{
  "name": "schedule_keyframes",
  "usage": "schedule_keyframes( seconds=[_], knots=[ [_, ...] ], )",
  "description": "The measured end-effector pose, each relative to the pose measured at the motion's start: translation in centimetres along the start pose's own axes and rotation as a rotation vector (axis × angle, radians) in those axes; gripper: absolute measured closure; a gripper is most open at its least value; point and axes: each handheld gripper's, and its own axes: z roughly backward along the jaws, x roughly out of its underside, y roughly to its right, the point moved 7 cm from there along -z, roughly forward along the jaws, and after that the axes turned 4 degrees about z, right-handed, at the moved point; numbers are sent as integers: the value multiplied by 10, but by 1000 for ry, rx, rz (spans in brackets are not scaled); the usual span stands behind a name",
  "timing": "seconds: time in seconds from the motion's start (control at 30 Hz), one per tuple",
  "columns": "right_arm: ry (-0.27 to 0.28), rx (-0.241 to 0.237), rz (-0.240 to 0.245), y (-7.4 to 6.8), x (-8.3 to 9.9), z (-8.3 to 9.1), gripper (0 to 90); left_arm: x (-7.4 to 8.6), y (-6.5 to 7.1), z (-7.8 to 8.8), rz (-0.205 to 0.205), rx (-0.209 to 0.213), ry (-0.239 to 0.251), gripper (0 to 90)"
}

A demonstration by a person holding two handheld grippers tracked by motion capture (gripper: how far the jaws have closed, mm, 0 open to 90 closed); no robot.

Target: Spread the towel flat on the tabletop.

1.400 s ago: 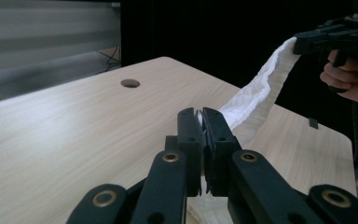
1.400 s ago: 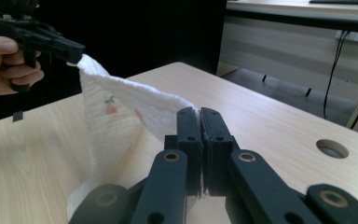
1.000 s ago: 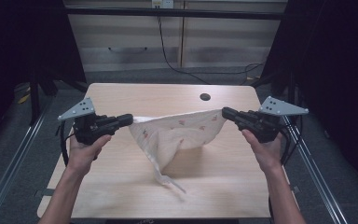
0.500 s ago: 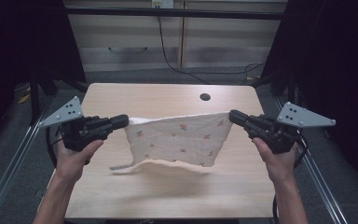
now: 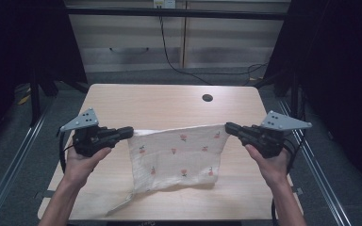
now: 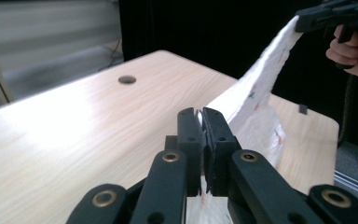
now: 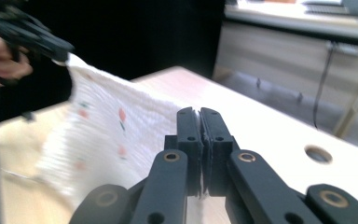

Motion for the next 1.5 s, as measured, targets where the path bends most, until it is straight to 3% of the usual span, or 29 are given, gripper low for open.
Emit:
schedule_keyframes(
  seconds=[0.07,0.2,0.33,0.67,0.77,0.93,1.07,1.13,1.2,1.27,1.37,1.5],
  knots=[
    [-22,8,-3,9,6,-12,879,4,-12,-10,16,-12,-13,869],
    [-81,15,-38,30,20,-40,879,16,-41,-29,96,-30,-26,868],
    [-118,22,-56,44,33,-63,879,25,-63,-45,133,-61,-50,867],
    [-175,30,-129,70,61,-101,875,41,-91,-68,207,-89,-84,860],
    [-177,41,-150,76,66,-113,866,38,-100,-75,204,-114,-90,847],
    [-190,32,-171,87,72,-127,774,38,-120,-74,262,-173,-79,748],
    [-210,62,-196,96,80,-124,677,41,-124,-65,271,-187,-68,697],
    [-215,101,-197,100,83,-120,613,43,-123,-61,268,-189,-68,679],
    [-215,97,-200,100,84,-118,587,44,-119,-58,258,-184,-69,667],
    [-220,82,-201,95,83,-115,574,46,-115,-55,242,-178,-78,643],
    [-240,54,-162,82,83,-109,553,55,-107,-47,227,-156,-82,638],
    [-249,20,-135,66,84,-100,537,69,-102,-40,230,-162,-103,634]
  ],
)
